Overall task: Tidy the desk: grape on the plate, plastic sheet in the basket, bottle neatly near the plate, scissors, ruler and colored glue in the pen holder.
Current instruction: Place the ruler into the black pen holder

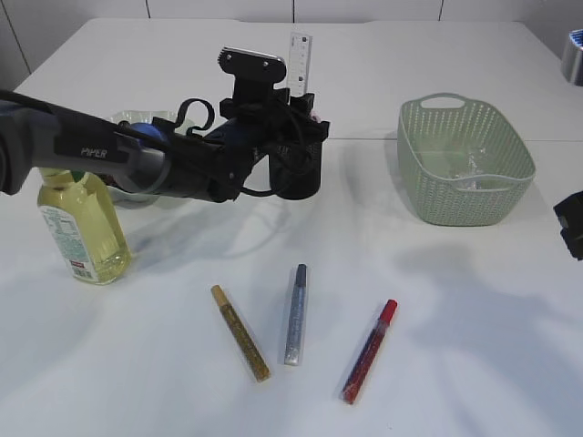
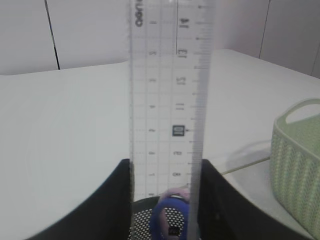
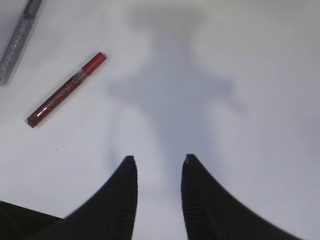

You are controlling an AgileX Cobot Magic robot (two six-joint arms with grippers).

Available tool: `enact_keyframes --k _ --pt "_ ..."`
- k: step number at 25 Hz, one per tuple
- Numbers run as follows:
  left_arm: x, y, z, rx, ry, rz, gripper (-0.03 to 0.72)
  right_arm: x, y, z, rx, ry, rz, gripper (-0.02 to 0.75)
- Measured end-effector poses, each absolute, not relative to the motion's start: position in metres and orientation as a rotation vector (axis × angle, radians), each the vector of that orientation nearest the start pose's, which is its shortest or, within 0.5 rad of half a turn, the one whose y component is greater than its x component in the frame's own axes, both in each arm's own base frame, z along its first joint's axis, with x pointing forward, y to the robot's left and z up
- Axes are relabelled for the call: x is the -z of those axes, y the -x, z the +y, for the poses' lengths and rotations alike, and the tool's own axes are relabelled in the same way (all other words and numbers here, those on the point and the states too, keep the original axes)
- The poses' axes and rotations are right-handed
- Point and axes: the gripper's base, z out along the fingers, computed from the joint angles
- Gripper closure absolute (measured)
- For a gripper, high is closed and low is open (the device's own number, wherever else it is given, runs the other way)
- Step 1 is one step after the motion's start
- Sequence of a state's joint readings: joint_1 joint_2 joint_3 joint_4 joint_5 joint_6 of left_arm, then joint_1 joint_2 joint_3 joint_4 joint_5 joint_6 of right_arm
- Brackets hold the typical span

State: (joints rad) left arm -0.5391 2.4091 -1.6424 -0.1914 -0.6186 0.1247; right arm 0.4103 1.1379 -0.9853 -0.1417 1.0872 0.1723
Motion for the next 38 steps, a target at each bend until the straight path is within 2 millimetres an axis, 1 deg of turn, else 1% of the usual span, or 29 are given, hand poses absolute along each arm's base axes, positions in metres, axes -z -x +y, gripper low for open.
enact_keyframes --k 7,20,22,26,28,31,34,37,38 --pt "-0.136 -0.467 -0.268 0.354 -0.326 1.615 0.409 -0.319 -0.193 0.071 0.016 0.373 2.675 0.483" --pt "-0.131 -0.466 -0.268 0.353 -0.344 1.669 0.401 -0.319 -0.194 0.072 0.012 0.374 2.66 0.483" --pt "-0.129 -0.466 -0.269 0.353 -0.349 1.69 0.379 -0.319 -0.194 0.072 0.012 0.374 2.66 0.483" --pt "-0.126 -0.466 -0.267 0.363 -0.311 1.739 0.284 -0.319 -0.194 0.072 0.012 0.374 2.659 0.483" --pt "-0.125 -0.467 -0.266 0.371 -0.282 1.762 0.265 -0.319 -0.194 0.072 0.013 0.374 2.659 0.483" --pt "-0.126 -0.467 -0.266 0.375 -0.265 1.769 0.256 -0.319 -0.194 0.072 0.014 0.372 2.658 0.483" --pt "-0.136 -0.466 -0.266 0.383 -0.265 1.771 0.255 -0.319 -0.194 0.072 0.013 0.37 2.659 0.483" --pt "-0.159 -0.464 -0.266 0.398 -0.264 1.758 0.255 -0.319 -0.194 0.072 0.013 0.367 2.659 0.483" --pt "-0.169 -0.463 -0.265 0.403 -0.268 1.756 0.255 -0.319 -0.194 0.072 0.013 0.368 2.659 0.483"
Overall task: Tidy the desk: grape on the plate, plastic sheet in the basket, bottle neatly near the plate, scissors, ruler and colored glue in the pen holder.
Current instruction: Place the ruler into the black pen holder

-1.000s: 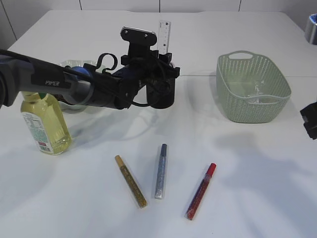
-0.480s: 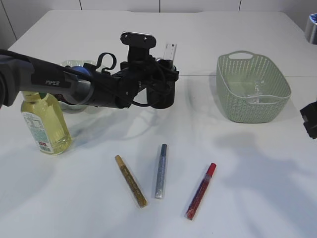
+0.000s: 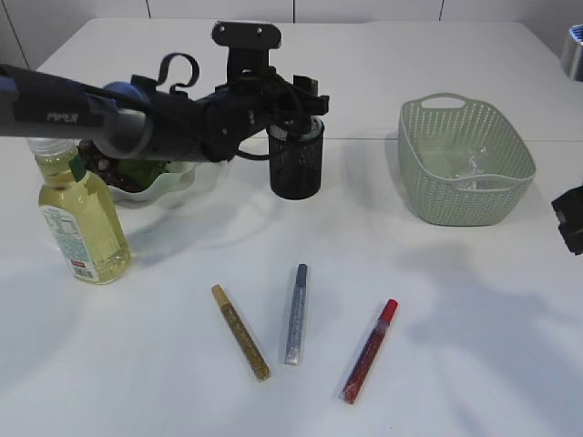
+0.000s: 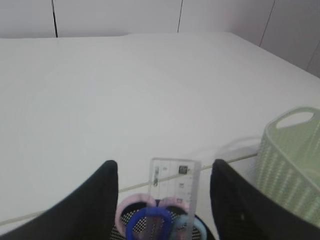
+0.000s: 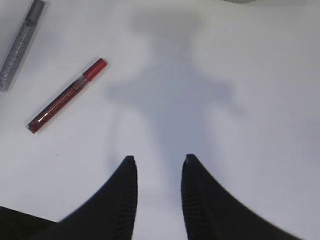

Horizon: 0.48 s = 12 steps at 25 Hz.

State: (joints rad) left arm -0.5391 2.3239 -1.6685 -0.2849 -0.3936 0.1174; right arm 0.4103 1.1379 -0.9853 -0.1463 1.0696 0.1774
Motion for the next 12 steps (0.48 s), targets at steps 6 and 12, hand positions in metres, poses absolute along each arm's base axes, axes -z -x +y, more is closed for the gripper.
enact_keyframes --k 6,12 --pt "-0.235 -0.441 -0.262 0.401 -0.422 1.863 0.255 -0.319 -0.193 0.071 0.002 0.304 2.676 0.483" --pt "-0.284 -0.398 -0.249 0.458 -0.576 2.141 0.272 -0.318 -0.19 0.071 -0.011 0.23 2.725 0.483"
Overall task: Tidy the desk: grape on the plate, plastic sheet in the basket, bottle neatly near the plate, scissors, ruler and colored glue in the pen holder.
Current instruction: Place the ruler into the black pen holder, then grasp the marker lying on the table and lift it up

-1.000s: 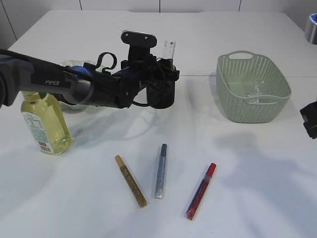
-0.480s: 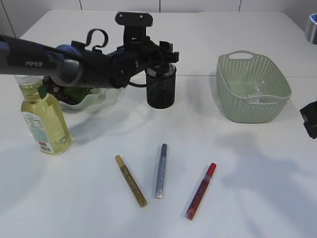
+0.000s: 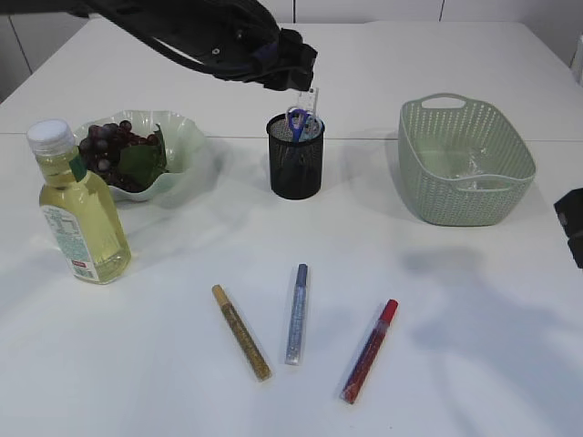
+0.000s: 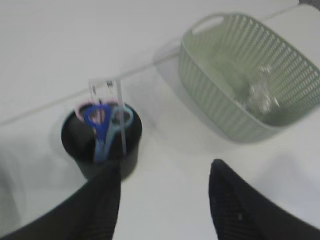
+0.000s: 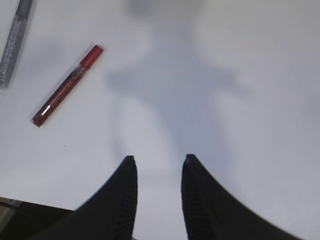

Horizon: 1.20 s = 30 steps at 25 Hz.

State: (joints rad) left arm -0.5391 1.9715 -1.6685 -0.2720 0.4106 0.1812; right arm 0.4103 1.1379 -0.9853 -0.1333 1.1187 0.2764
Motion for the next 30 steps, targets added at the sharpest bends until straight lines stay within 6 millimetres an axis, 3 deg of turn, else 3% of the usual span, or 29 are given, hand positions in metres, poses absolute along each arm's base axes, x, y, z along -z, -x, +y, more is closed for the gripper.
enact_keyframes --k 6,14,21,26,30 --pt "-0.294 -0.364 -0.236 0.424 -0.569 2.452 0.283 -0.315 -0.183 0.07 -0.007 0.21 2.805 0.483" --pt "-0.274 -0.318 -0.252 0.177 -0.568 2.824 0.284 -0.314 -0.178 0.074 -0.083 0.19 2.86 0.485" --pt "-0.224 -0.318 -0.28 0.293 -0.413 2.998 0.286 -0.313 -0.177 0.075 -0.101 0.186 2.873 0.485" --pt "-0.179 -0.325 -0.29 0.259 -0.306 3.083 0.286 -0.313 -0.177 0.075 -0.104 0.192 2.873 0.485" --pt "-0.159 -0.324 -0.302 0.249 -0.277 3.106 0.286 -0.313 -0.177 0.076 -0.111 0.199 2.874 0.484"
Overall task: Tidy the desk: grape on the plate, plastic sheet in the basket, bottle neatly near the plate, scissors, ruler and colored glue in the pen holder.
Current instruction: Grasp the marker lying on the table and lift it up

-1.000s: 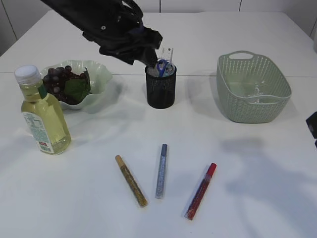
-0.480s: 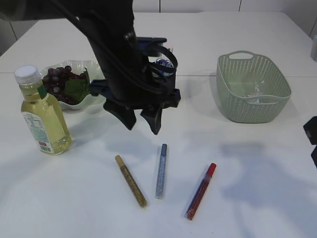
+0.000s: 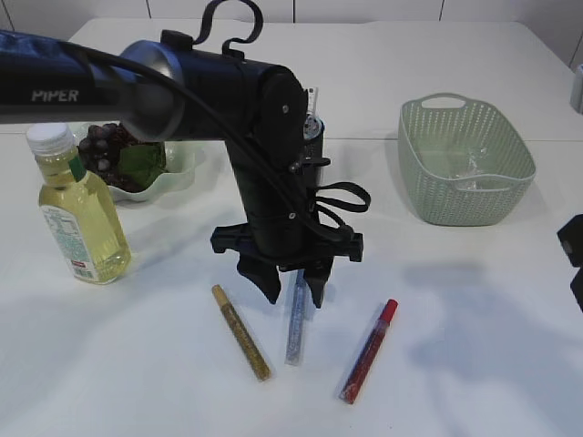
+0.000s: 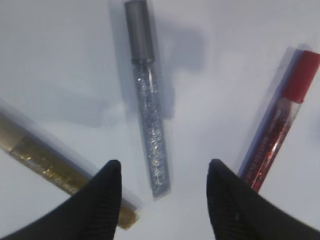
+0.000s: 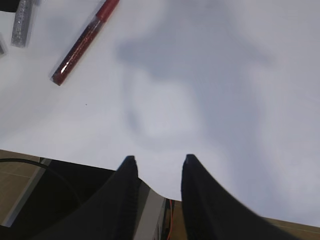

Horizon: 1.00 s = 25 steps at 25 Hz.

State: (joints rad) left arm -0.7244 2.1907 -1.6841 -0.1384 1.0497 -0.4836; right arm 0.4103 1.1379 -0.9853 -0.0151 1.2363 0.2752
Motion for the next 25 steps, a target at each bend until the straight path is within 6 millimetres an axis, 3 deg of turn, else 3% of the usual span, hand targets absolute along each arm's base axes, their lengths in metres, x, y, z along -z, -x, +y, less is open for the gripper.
enact_keyframes --k 8,25 --pt "-0.146 -0.337 -0.317 0.26 -0.267 3.11 0.3 -0.313 -0.177 0.076 -0.115 0.204 2.875 0.485" --pt "-0.117 -0.338 -0.316 0.151 -0.259 3.191 0.328 -0.314 -0.176 0.076 -0.118 0.21 2.873 0.485"
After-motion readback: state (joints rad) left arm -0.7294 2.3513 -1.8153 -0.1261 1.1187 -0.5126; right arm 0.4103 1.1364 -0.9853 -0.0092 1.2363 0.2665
